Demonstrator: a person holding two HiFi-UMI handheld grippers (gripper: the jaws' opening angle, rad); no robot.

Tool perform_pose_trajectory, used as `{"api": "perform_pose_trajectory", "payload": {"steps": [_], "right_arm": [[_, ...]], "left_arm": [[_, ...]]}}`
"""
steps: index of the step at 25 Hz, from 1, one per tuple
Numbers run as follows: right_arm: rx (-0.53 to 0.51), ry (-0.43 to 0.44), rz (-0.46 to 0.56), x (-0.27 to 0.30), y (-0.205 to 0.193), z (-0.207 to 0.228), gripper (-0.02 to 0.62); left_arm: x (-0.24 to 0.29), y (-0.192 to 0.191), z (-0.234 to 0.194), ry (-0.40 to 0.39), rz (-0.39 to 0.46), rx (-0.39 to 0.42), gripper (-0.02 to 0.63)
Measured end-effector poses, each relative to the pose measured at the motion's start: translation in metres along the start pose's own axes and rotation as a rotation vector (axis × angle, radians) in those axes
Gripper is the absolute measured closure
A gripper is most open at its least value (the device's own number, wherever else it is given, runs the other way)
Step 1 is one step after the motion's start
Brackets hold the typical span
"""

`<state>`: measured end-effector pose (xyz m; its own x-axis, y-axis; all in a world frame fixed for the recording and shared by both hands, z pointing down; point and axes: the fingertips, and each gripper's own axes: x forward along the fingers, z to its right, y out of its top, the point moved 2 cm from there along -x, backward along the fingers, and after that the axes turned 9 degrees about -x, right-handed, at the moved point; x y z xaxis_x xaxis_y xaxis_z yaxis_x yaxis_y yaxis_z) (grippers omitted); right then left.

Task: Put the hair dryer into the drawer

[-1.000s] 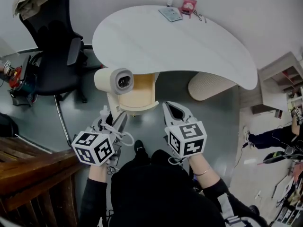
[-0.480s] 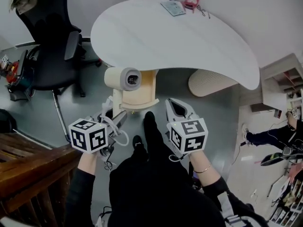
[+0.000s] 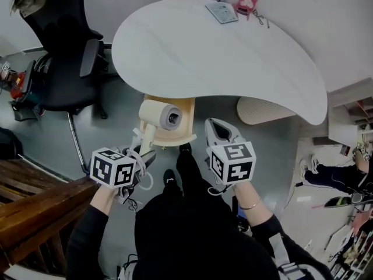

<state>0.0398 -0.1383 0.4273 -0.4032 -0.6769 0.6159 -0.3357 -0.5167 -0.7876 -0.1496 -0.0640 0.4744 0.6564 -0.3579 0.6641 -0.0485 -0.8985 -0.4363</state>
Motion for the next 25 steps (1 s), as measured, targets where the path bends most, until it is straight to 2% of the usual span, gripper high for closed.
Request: {"api": "perform_pose_trajectory", "payload": {"steps": [8, 13, 25], "right_arm": [[-0.010, 0.041, -0.038, 0.031, 0.009, 0.018, 0.591], [-0.012, 0.075, -0.068, 0.046, 0.008, 0.019, 0.591], [-0.043, 0.189, -0.140, 0.074, -0.007, 0.005, 0.591]], "left_arm": [[0.026, -0.013, -0.012, 0.026, -0.194, -0.021, 0.437], [0.036, -0.007, -0.028, 0.070, -0.271, -0.040, 0.437], [0.066, 0.000, -0.056, 0.163, -0.483, -0.008, 0.437]]}}
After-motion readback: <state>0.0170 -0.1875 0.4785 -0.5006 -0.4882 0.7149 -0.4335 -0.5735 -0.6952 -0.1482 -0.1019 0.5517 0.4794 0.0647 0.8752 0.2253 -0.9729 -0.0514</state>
